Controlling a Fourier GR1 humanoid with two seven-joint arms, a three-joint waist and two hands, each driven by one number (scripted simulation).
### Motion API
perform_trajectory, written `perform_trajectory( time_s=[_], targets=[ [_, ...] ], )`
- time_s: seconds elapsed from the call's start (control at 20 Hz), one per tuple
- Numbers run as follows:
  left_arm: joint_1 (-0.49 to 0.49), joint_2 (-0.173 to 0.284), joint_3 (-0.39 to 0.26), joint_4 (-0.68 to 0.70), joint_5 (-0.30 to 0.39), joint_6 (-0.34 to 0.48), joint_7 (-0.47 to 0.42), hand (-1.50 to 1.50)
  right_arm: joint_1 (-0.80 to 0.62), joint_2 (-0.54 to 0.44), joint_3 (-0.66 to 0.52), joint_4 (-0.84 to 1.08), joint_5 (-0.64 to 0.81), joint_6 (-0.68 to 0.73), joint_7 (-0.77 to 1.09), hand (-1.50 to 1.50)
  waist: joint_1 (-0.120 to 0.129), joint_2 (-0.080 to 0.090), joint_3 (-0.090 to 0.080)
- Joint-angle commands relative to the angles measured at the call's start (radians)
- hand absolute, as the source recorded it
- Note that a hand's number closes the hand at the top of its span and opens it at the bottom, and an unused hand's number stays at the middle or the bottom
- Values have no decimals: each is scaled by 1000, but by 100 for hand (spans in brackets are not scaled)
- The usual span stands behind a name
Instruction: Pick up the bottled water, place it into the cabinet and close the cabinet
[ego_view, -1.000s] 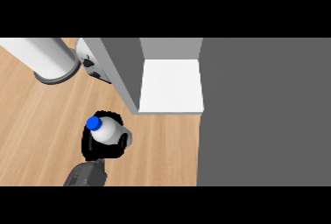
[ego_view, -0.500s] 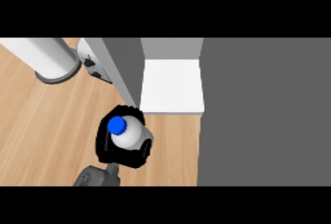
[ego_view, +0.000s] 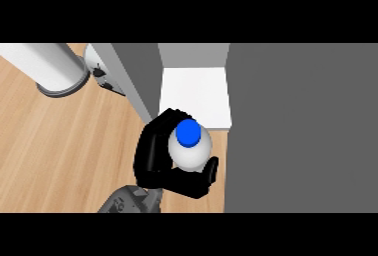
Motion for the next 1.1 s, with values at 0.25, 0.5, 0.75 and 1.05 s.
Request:
perform_trajectory(
  time_s=[0.25, 0.5, 0.75, 1.05],
  targets=[
    [-294, 0, -34, 138, 64, 265, 34, 150, -80, -16, -29, -92, -106, -46, 140, -150, -7, 4, 0],
    [-472, 0, -37, 272, 93, 368, 63, 150, -87, -23, -54, -115, -119, -50, 147, -150, -17, 5, 0],
    [-498, 0, -25, 385, 97, 345, 38, 150, -44, -27, -119, -77, -157, 4, 93, -150, -19, 4, 0],
    [-497, 0, -5, 516, 116, 299, -38, 150, -38, -3, -103, -89, -163, 15, 96, -150, -19, 6, -1]
  ],
)
